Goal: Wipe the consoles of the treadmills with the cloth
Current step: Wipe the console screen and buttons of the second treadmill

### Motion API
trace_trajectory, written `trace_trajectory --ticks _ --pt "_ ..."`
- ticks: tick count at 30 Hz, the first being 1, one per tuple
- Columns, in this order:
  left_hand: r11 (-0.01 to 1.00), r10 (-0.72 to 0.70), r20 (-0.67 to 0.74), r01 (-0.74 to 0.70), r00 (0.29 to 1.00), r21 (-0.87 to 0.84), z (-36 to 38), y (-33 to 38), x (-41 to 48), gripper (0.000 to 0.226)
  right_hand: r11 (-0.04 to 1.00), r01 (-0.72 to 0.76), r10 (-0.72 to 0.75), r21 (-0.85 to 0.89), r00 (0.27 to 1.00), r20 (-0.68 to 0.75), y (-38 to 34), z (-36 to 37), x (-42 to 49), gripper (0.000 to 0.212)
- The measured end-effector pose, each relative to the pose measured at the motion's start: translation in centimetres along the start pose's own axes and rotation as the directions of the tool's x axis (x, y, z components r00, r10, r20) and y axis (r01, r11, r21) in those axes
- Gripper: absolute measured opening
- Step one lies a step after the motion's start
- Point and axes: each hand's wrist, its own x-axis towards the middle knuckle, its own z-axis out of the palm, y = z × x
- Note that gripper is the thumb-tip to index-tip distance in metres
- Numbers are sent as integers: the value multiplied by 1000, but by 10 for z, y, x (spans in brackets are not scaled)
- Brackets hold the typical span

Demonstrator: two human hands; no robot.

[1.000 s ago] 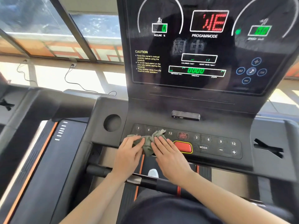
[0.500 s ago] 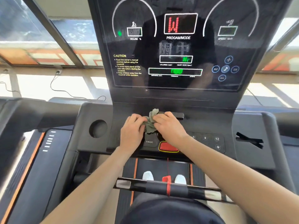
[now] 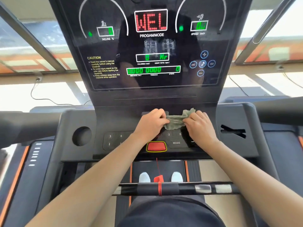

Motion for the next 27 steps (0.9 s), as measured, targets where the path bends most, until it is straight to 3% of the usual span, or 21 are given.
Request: trace_trajectory --ticks 6,12,16,19,23,27 --pt "986 -157 -49 160 986 50 -15 -33 -41 18 988 102 -105 112 994 24 -44 13 25 13" --pt "912 -379 -154 396 913 105 -46 -76 -112 21 957 205 -258 204 924 281 -132 23 66 19" --pt "852 -489 -233 518 841 79 -60 -85 -146 17 923 314 -376 222 862 341 -177 26 83 23" --pt "832 -537 -240 555 809 10 -62 -74 -164 22 906 367 -420 213 846 329 -186 26 86 25" --pt "811 -568 -293 584 769 -37 -55 -50 -187 25 863 252 -380 439 894 235 -181 35 50 33" --pt "792 -592 -310 609 744 -51 -40 -27 -203 17 858 234 -351 457 918 187 -184 25 9 50"
